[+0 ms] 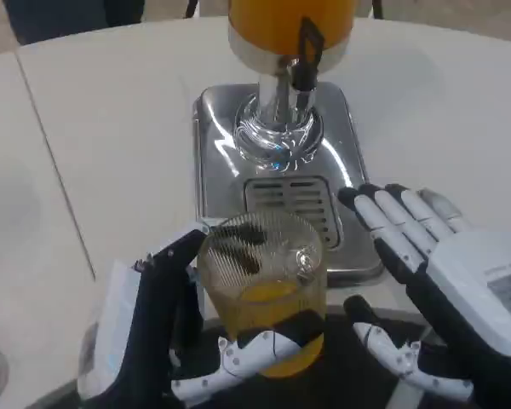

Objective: Grasp the cup under the faucet to collect the drink, then remove the cup.

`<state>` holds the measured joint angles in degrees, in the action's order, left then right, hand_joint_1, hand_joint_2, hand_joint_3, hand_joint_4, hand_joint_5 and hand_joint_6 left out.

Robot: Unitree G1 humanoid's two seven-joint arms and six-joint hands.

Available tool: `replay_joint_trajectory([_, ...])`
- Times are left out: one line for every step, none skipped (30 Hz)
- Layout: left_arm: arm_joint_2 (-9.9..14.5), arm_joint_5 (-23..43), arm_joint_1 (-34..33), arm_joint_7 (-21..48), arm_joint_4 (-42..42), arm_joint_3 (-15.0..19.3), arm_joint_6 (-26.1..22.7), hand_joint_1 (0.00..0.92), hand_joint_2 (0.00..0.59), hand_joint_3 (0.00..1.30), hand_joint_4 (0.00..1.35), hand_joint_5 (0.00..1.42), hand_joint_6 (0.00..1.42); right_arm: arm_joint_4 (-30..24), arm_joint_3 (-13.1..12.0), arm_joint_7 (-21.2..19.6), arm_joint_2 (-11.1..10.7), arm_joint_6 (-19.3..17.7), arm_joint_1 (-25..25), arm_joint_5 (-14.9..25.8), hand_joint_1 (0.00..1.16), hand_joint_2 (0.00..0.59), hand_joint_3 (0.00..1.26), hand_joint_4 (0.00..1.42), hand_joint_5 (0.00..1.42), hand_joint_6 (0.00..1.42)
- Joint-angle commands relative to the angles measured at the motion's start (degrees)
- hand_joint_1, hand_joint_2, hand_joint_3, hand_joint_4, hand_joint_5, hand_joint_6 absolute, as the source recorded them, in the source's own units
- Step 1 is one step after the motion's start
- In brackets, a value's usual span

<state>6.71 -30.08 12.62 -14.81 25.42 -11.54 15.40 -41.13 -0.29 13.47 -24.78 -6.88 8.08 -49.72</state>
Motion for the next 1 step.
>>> replay_joint_trajectory([-0.13,-0.49,-0.84,0.24,1.03,0.32,2.16,0.569,0.03,1.18,1.06,1.42,1.42,-0.62,-0.42,1.47,0.21,1.03,-0.14,-0.02,0.21,0.541,0.0,0.0,0.0,0.0])
